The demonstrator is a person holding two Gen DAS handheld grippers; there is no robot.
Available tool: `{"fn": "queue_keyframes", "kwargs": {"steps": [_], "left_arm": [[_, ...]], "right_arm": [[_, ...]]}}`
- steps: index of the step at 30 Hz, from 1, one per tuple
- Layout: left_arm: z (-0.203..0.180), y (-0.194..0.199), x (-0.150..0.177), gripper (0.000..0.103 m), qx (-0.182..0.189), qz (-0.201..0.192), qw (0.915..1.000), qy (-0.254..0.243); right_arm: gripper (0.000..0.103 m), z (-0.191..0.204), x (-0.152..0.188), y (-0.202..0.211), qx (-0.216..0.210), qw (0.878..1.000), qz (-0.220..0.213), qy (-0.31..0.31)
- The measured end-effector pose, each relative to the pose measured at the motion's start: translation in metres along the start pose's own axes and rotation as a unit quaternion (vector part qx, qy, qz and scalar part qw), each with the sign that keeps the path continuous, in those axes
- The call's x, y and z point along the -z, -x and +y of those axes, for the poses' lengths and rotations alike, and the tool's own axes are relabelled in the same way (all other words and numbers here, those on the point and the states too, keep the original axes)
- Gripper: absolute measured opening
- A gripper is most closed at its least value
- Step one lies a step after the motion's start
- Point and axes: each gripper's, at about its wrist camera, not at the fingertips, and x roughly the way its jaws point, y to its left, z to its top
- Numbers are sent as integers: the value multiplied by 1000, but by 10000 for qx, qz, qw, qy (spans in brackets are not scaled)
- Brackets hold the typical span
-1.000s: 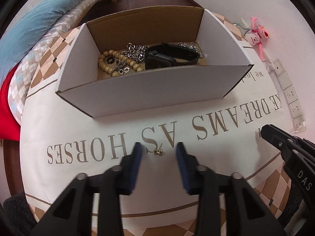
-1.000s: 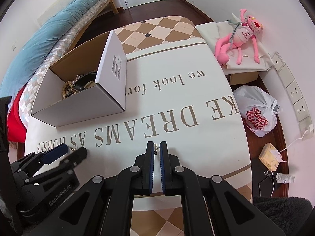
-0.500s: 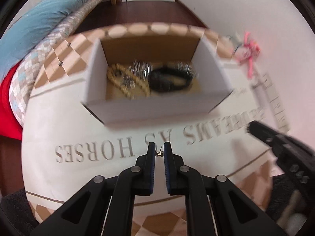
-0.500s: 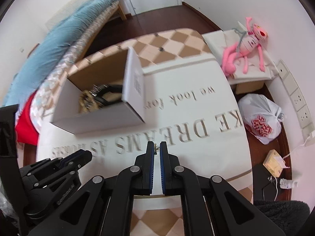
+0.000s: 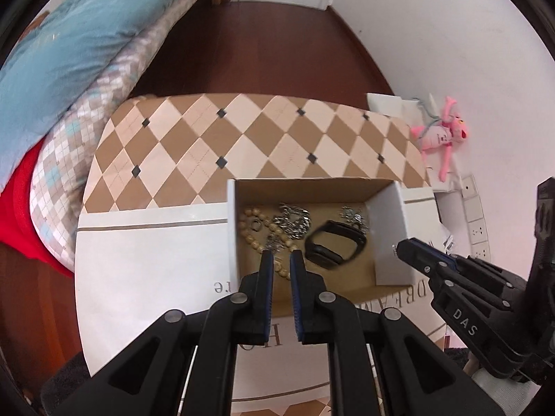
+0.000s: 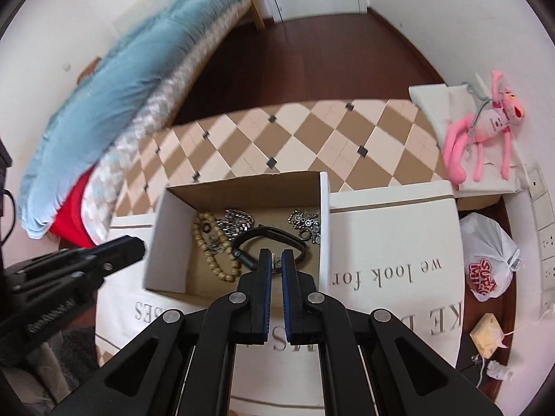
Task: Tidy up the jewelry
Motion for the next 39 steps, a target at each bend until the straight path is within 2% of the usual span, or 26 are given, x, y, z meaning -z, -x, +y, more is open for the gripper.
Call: {"fn": "queue_keyframes", "kwargs": {"steps": [1,2,3,5,6,8,10,11,13,15,17,20,29,34,39], "left_arm": [[2,-2,-2,10,-73,9,10000,29],[3,-2,-3,20,-150,4,9999,26],[5,-3,-5,45,-260,-11,9997,36],[10,0,-8,76,-367,-117,9992,120],[12,3,-8,77,-384,-191,9990,150],[15,5,-9,78,-514,-204,9984,148],[17,5,-10,88,-645,-182,9976,156],[18,5,-8,96,-696,-190,9973,147],[20,4,-6,98,-788,-214,9965,161],[23,4,-2,100,-865,-249,9958,168],[24,3,4,102,-939,-306,9949,182],[23,2,15,102,-1091,-383,9932,131],[17,5,38,103,-1215,-386,9918,49],[12,19,47,103,-1091,-465,9929,73],[4,53,62,103,-1099,-760,9910,73]], "right_arm": [[7,-2,-4,-5,43,9999,85,-39],[7,-2,-8,-9,75,9998,207,-24],[7,-4,-9,-12,100,9996,258,-33],[15,-6,-14,-14,145,9992,373,-67],[19,-7,-15,-13,153,9992,361,-77],[38,-10,-18,-7,193,9993,306,-83],[49,-11,-19,-2,249,9992,278,-102],[51,-12,-19,1,247,9993,263,-112],[52,-11,-18,5,308,9992,238,-107],[64,-10,-16,9,472,9987,212,-45],[91,-8,-12,10,707,9973,207,34],[102,-5,-4,9,961,9950,249,104],[103,-1,18,10,1272,9916,181,117],[103,3,26,30,1311,9913,-20,130],[103,10,41,67,1372,9898,-357,136]]}}
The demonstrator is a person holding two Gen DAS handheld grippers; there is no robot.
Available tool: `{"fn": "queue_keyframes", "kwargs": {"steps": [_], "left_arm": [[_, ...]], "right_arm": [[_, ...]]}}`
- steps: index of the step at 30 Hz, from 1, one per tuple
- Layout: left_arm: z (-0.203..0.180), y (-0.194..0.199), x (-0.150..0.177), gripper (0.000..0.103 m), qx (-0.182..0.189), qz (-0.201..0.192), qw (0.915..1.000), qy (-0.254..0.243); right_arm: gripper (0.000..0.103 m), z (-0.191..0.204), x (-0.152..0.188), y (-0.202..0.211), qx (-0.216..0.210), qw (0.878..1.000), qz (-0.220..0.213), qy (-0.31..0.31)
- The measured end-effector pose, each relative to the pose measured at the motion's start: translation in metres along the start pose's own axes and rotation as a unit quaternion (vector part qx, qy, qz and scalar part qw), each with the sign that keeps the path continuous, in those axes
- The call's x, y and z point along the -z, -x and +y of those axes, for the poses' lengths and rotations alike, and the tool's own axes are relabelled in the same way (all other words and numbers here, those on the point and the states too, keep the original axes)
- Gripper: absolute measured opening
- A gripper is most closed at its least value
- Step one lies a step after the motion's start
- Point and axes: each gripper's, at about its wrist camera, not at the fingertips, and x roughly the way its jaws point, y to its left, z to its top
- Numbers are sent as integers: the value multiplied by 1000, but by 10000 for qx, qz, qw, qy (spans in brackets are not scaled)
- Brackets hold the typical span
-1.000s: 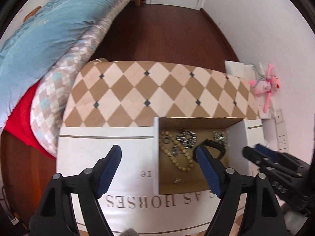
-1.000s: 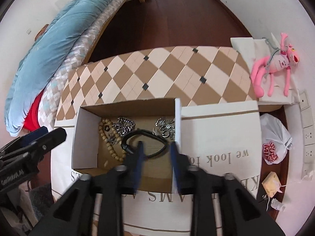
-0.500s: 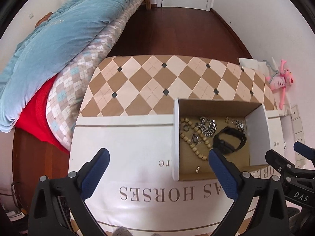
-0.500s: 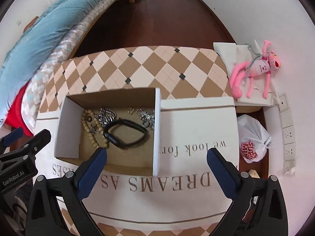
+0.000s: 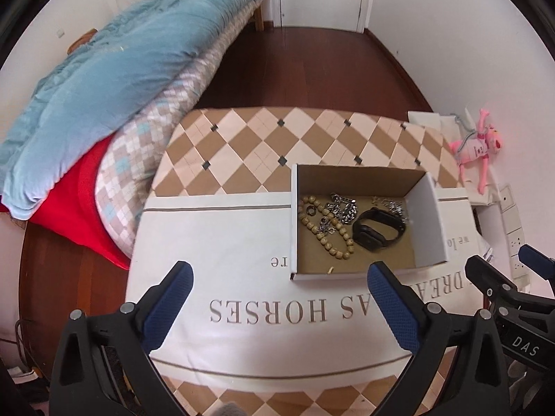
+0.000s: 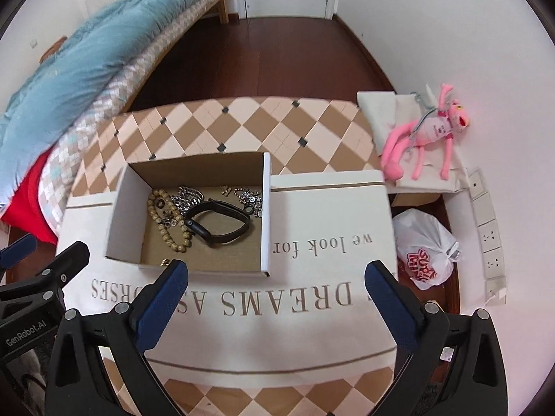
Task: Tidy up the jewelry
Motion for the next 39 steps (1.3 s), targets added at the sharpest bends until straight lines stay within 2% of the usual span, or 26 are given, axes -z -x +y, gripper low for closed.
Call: {"fn": "queue_keyframes", "kwargs": {"steps": [6,18,22,29,39], "left_arm": [[1,49,11,103,-64,-356,9993,-23],[-2,148,32,103,145,-1074,9941,-12],[0,171,37,103,192,-1187,9927,29],[1,194,49,103,272,-1185,9926,53],[2,208,55,103,184,-1103,9937,108]], "right_arm": [[103,-5,16,53,10,9991,-429,-56],[103,-7,45,167,136,9902,-1392,-56],[103,-10,53,199,161,9861,-1649,-108],[103,-8,66,237,188,9819,-1883,-81],[103,-9,74,248,69,9841,-1768,-128]]}}
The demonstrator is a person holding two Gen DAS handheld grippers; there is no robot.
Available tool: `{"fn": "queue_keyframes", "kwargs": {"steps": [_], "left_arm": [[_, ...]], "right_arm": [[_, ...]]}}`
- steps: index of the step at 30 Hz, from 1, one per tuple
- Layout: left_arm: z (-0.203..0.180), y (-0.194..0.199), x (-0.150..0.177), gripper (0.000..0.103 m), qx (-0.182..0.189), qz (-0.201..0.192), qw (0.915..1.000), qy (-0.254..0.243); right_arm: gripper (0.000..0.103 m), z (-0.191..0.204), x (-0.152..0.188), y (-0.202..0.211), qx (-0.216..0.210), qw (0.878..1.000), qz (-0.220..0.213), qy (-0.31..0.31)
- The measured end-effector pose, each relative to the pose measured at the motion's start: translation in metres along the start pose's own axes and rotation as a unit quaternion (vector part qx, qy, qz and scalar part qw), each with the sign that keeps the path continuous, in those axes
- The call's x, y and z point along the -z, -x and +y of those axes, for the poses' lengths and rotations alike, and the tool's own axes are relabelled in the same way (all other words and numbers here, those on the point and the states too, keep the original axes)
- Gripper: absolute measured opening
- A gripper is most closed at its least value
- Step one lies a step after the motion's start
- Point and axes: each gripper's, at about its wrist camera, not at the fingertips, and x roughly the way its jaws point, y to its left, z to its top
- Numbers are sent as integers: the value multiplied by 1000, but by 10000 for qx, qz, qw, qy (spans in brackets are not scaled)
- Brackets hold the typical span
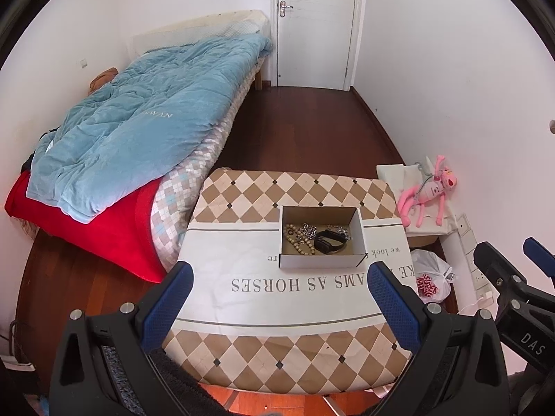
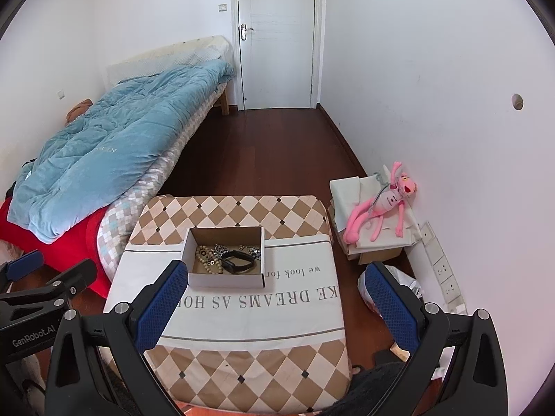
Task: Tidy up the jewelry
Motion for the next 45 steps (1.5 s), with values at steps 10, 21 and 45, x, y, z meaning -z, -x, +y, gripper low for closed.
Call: {"fn": "queue_keyframes", "kwargs": {"steps": [10,21,45], "left_arm": [[0,-26,-11,103,15,385,9992,76],[0,-71,-37,103,-73,700,9975,39],[-1,-129,-38,103,-269,1218,9922,0]], "right_arm": [[103,1,-9,-26,-7,9995,319,-35],[103,11,-30,-86,92,9971,756,84],[103,9,-31,-156,100,9879,1537,207]]}}
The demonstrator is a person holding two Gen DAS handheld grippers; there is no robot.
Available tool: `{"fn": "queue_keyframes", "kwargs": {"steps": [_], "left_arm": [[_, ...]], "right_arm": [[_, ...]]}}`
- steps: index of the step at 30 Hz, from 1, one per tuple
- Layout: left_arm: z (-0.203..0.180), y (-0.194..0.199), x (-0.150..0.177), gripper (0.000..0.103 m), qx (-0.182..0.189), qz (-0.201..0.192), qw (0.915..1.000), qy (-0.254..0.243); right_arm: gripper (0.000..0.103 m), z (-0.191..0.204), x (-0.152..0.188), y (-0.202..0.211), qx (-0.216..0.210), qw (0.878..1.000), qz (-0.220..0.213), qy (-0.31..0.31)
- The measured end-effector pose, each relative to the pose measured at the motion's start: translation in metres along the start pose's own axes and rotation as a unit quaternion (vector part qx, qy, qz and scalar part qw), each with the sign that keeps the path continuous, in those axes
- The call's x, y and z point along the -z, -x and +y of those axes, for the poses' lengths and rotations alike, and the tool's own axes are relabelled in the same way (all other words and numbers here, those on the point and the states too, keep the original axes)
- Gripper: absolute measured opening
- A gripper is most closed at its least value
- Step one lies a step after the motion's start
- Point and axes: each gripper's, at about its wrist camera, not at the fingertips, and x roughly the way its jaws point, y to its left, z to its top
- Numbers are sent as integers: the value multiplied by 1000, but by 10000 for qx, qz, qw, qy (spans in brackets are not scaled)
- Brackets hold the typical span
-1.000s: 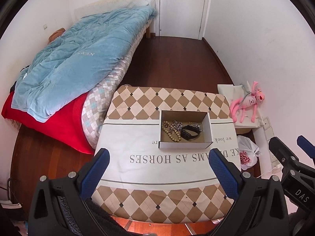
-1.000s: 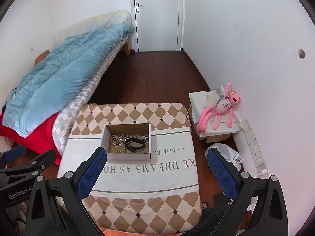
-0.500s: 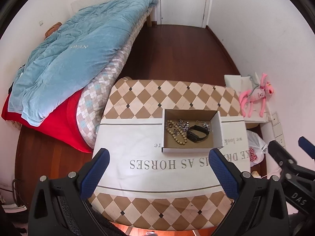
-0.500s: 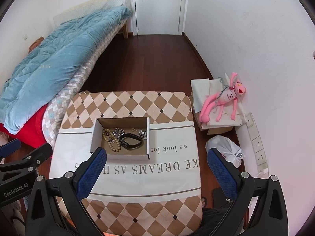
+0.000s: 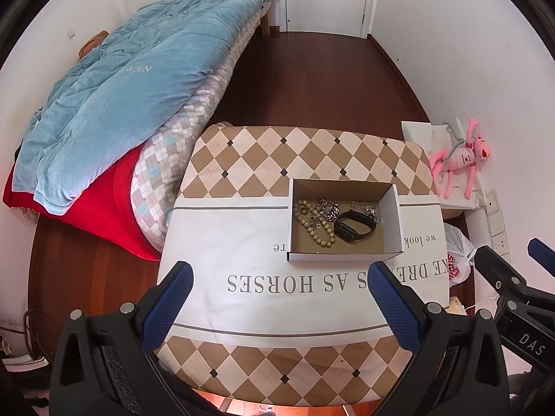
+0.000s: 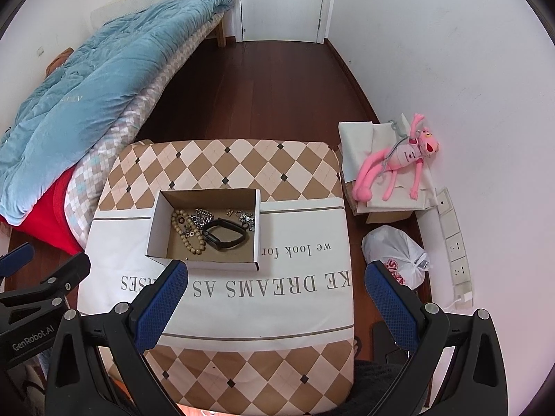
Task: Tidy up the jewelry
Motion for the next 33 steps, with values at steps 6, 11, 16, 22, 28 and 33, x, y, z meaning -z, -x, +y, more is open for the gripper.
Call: {"fn": "queue_keyframes", "kwargs": {"steps": [6,11,16,22,28,33], "left_arm": [[2,0,0,103,-10,-5,10000,35],[3,-1,2,103,-17,19,10000,50],[4,-1,3,103,-28,22,10000,62],[6,-1,4,103,-39,16,10000,61],[8,0,6,103,-30,10,10000,70],[8,-1,5,103,-27,13,10000,63]], "right_arm": [[103,1,0,-2,-51,10000,38,27],[103,3,2,-4,-87,9999,87,85],[103,5,3,-5,-97,9999,106,94],[103,5,4,-4,-85,9998,105,109],[103,6,5,-4,-102,9998,114,128],[103,7,5,-4,-99,9998,115,121]]}}
